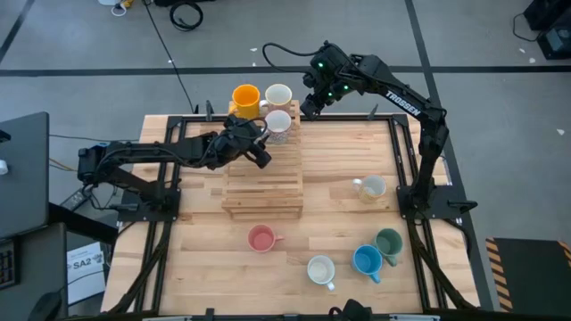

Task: Place coffee mugs
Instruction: Put the orange mug on the shelf

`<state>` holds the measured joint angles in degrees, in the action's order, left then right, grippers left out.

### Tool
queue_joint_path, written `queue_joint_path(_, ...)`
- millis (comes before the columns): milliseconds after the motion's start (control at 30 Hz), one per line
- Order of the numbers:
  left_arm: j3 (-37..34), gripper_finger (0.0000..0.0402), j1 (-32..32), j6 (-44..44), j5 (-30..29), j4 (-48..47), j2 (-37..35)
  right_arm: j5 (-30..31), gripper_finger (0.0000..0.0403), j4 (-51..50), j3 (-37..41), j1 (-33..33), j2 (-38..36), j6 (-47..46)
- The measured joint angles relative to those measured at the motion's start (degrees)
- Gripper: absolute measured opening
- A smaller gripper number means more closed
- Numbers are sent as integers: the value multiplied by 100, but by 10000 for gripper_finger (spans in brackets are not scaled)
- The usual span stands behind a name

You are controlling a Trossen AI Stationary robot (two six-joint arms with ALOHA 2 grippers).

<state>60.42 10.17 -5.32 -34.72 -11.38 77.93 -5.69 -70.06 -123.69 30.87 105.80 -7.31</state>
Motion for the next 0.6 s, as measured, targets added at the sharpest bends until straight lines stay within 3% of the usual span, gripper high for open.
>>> queue_joint_path(600,7,204,-179,479,11,78,-186,0,133,-66,1,0,0,0)
